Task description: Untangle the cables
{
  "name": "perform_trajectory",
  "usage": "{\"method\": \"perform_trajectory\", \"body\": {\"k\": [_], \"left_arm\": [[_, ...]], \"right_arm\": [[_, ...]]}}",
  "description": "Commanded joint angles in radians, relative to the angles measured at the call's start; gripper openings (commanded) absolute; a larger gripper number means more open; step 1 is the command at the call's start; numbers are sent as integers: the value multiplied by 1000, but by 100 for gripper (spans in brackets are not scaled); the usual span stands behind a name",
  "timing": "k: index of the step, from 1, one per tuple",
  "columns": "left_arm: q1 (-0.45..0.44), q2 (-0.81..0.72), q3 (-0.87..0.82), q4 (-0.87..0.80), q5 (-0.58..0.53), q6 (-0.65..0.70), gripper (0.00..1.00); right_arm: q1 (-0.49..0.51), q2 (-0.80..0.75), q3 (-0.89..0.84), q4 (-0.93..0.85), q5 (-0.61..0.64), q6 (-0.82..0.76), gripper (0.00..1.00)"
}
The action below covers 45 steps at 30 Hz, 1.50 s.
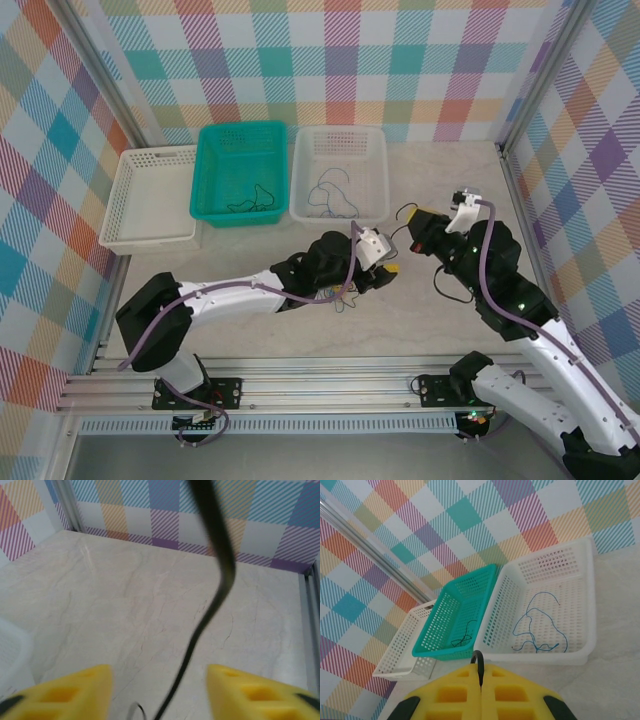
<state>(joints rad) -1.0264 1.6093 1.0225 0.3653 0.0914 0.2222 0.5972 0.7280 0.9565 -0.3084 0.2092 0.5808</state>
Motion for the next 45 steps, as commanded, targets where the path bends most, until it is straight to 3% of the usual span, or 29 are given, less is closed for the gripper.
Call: {"method": "perform_trajectory", "body": {"k": [1, 4, 15, 29, 31, 34, 42, 45], "left_arm": [[0, -24, -15, 73, 17, -7, 14], [0, -84, -62, 68, 20, -58, 0], [34, -316, -175, 49, -135, -276, 0], [110, -449, -113, -163, -212, -457, 0], [117, -453, -103, -196, -246, -474, 0], [141, -462, -95, -230, -261, -506, 0], [195, -509, -76, -339, -307, -548, 0], [218, -546, -69, -401, -351, -557, 0]], "right_arm": [[6, -35, 33, -14, 63, 29, 0], [6, -47, 39, -75, 129, 29, 0], [6, -93, -40, -148, 299, 74, 0], [6, -162, -122, -94, 310, 83, 0], [6, -161, -124, -88, 311, 81, 8], [6, -158, -129, -77, 309, 71, 31], [5, -110, -121, -98, 309, 30, 53], [4, -84, -120, -108, 305, 11, 71]]}}
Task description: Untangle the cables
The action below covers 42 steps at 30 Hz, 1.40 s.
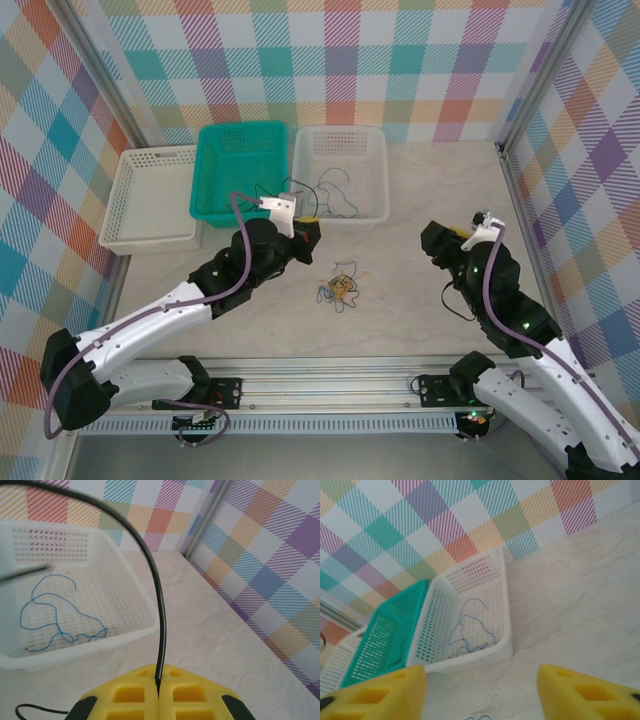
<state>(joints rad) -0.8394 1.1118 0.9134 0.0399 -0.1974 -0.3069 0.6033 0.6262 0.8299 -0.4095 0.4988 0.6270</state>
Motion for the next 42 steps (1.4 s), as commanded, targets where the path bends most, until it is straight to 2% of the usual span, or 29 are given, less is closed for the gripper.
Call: {"method": "perform_trajectory", "body": {"k": [1, 2, 7, 11, 14, 19, 24, 27, 31, 36, 42], "left_arm": [[39, -58, 42, -95, -71, -31, 0], [48, -72, 42, -117, -79, -32, 0], [86, -139, 41, -214, -135, -37, 0], [109, -188, 60, -338, -213, -38, 0], [125, -212, 86, -460, -324, -58, 0], [189, -223, 153, -703, -536, -166, 0], [256, -248, 158, -766, -587, -192, 0], [312, -247, 169, -823, -629, -252, 0], [401, -240, 173, -849, -614, -284, 0], [553, -161, 206, -855, -486, -267, 0], [728, -40, 309, -822, -387, -189, 0]], "right_arm": [[0, 26, 8, -11, 13, -41, 88], [0, 35, 8, -15, 10, -47, 100], [0, 77, 8, -25, -21, -76, 100], [-1, 119, 10, -22, -110, -109, 100], [-1, 153, 10, -18, -175, -115, 100], [0, 213, 20, -15, -255, -109, 100], [1, 268, 31, -6, -300, -62, 100], [1, 291, 28, 7, -308, -24, 100], [3, 325, 26, 12, -336, 22, 100], [3, 368, 35, -5, -353, 37, 100], [4, 362, 54, -54, -307, 5, 100]]}}
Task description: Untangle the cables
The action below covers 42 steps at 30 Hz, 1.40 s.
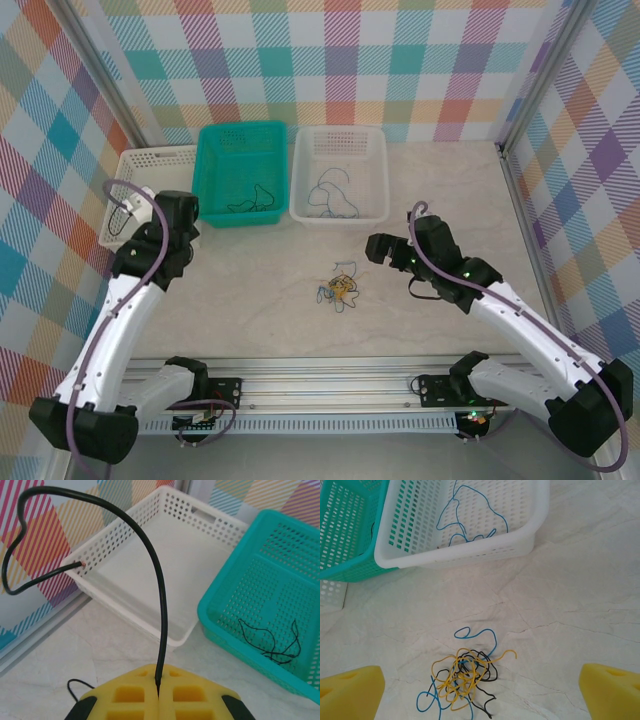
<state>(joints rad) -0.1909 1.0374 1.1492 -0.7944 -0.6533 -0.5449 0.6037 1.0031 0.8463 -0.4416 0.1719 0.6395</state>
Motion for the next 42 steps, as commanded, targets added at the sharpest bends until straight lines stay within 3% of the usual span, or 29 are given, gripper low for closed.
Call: {"method": "perform_trajectory", "body": {"k": [1, 6, 13, 15, 19, 23, 27, 32, 39, 40, 42], "left_arm": [[110, 58, 106, 15, 94, 55, 0], [206, 223, 313, 28, 178, 103, 0], [268, 445, 498, 107, 257, 167, 0], [273, 502, 556, 112, 237, 201, 0], [287, 577, 590, 189, 268, 260, 0], [310, 646, 607, 270, 380, 303, 0], [335, 744, 683, 254, 482, 350, 0], [341, 851, 768, 192, 482, 409, 0], [341, 948, 836, 87, 403, 395, 12], [341, 961, 843, 73, 386, 391, 17], [341, 992, 880, 21, 351, 368, 37]], "right_arm": [[4, -19, 36, -22, 26, -10, 100], [3, -37, 49, -53, 69, -37, 100], [4, -106, 40, -90, 121, -48, 100], [4, -129, 33, -104, 134, -47, 100], [4, -157, 20, -124, 153, -45, 100], [4, -168, 17, -132, 159, -45, 100], [4, -170, 23, -132, 155, -44, 100], [3, -169, 25, -135, 150, -49, 100], [4, -186, 15, -146, 140, -38, 100], [3, -190, 12, -147, 139, -38, 100], [3, -197, 12, -157, 142, -38, 100]]}}
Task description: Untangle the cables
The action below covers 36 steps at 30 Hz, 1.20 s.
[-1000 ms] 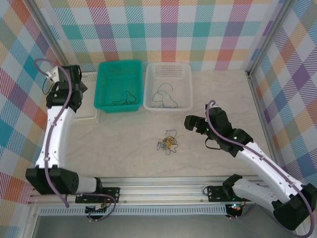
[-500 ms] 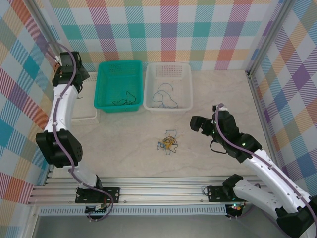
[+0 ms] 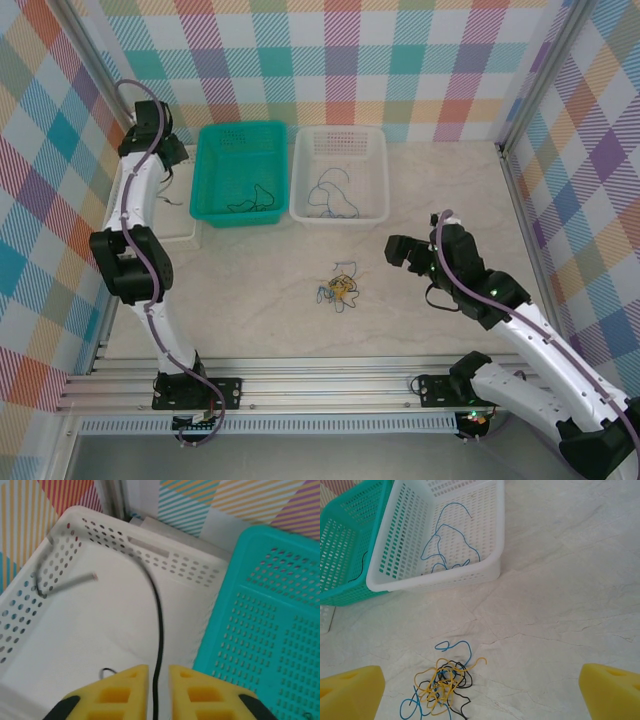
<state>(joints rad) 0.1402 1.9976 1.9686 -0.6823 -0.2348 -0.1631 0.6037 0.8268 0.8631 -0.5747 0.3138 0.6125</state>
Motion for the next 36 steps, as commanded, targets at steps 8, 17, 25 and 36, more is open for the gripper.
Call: {"method": "perform_trajectory", "body": {"k": [8, 17, 25, 36], "left_arm": [[10, 15, 46, -117, -62, -115, 72], [-8, -214, -198, 41, -31, -230, 100], [-46, -373, -371, 113, -12, -291, 100], [94, -54, -211, -102, 234, -367, 84]], "right_arm": [[4, -38, -25, -24, 25, -18, 100], [4, 8, -38, 9, -16, -21, 100], [4, 24, -59, 46, -45, 8, 100], [4, 66, -36, 25, -50, 20, 100]]}}
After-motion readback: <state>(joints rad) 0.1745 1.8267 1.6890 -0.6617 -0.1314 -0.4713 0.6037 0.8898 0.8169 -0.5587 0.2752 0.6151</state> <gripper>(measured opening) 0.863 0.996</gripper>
